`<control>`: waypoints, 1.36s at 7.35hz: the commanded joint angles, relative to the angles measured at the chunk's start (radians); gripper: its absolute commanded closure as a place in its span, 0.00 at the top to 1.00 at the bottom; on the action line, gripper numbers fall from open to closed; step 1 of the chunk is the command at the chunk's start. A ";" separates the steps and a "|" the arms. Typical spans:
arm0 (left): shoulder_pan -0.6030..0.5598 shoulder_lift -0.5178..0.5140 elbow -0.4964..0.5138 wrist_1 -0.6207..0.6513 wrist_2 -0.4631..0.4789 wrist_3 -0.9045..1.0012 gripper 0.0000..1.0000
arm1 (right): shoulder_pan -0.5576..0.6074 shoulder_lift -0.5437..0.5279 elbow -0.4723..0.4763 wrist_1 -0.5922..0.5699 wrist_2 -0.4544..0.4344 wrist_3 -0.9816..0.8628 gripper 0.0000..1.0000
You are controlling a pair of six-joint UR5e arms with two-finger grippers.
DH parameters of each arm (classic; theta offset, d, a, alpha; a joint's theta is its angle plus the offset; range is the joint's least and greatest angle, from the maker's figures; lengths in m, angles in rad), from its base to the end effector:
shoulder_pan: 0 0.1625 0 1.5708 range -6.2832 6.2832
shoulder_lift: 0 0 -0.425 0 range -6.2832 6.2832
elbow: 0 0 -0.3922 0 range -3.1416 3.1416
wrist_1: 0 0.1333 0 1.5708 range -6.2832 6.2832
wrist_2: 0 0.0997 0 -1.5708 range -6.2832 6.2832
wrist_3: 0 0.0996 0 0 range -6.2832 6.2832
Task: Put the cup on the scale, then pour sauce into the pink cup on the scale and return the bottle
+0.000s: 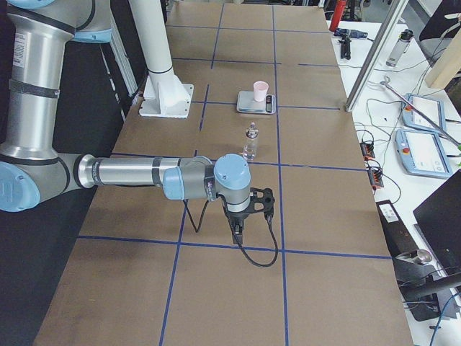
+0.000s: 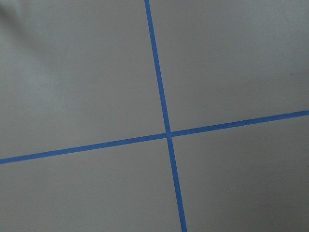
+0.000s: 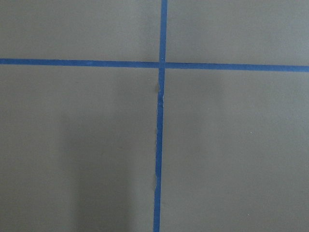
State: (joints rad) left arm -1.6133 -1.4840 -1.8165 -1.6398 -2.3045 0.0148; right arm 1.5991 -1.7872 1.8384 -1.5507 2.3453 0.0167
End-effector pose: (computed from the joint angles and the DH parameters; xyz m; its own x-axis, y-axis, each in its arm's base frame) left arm -0.0863 -0.4610 0.5734 0.7490 0.1340 -0.6489 0.0303 0.9714 0.2356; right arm 0.0751 -0.4030 0.6214 0.7153 -0.0129 0.6987 -0.0402 0.9974 0.0596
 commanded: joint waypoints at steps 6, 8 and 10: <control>0.003 0.036 0.035 0.031 -0.061 -0.009 1.00 | 0.013 -0.014 -0.060 -0.015 -0.001 -0.027 1.00; 0.003 0.036 0.039 0.023 -0.059 -0.001 1.00 | 0.013 -0.014 -0.065 -0.015 -0.001 -0.027 1.00; 0.009 0.034 0.057 0.024 -0.058 -0.004 1.00 | 0.013 -0.014 -0.067 -0.015 -0.001 -0.026 1.00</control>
State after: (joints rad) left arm -1.6066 -1.4497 -1.7663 -1.6156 -2.3627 0.0103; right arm 1.6122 -1.8008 1.7734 -1.5662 2.3439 -0.0104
